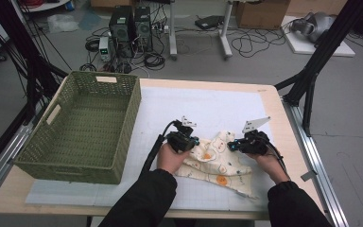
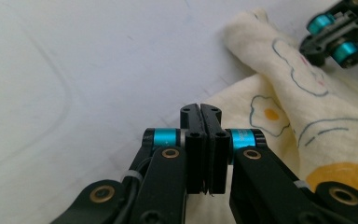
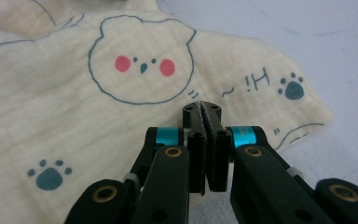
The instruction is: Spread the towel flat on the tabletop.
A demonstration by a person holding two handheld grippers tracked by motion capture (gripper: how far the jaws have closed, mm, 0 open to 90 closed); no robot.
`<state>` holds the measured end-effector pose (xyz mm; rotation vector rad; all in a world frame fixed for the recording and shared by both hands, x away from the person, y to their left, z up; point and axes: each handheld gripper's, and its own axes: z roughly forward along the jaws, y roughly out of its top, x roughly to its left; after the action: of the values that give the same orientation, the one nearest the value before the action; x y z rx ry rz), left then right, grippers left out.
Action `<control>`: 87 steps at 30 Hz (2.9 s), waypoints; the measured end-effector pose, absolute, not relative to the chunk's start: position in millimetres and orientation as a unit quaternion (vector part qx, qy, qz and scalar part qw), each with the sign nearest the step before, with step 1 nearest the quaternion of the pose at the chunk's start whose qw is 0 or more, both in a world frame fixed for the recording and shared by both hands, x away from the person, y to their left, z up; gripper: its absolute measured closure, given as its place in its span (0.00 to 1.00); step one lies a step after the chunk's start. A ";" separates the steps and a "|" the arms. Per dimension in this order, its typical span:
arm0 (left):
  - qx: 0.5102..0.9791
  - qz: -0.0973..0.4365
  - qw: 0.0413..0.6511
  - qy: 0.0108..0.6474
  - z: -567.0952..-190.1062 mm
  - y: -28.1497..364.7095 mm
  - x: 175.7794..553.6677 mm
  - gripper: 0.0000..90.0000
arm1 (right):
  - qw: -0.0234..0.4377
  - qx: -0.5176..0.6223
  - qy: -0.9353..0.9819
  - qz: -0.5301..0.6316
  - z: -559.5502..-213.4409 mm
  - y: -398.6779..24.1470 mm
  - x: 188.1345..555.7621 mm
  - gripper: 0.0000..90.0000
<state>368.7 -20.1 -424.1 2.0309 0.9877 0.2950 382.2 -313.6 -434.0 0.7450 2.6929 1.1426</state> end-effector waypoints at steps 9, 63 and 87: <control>0.726 0.227 0.452 0.466 -401.1 23.6 355.8 0.98 | 0.082 0.255 0.875 0.403 -416.6 -322.4 379.6 0.99; 0.742 0.223 0.443 0.451 -424.1 37.0 336.0 0.69 | 0.106 0.264 0.865 0.412 -408.7 -330.6 357.6 0.61; 0.828 0.128 0.407 0.363 -439.2 52.6 275.7 0.99 | 0.022 0.195 0.897 0.397 -439.2 -330.9 298.2 0.94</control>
<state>275.7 52.6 -439.2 2.0891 0.9160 0.3231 298.2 -330.9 -439.2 0.6045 2.7772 1.2298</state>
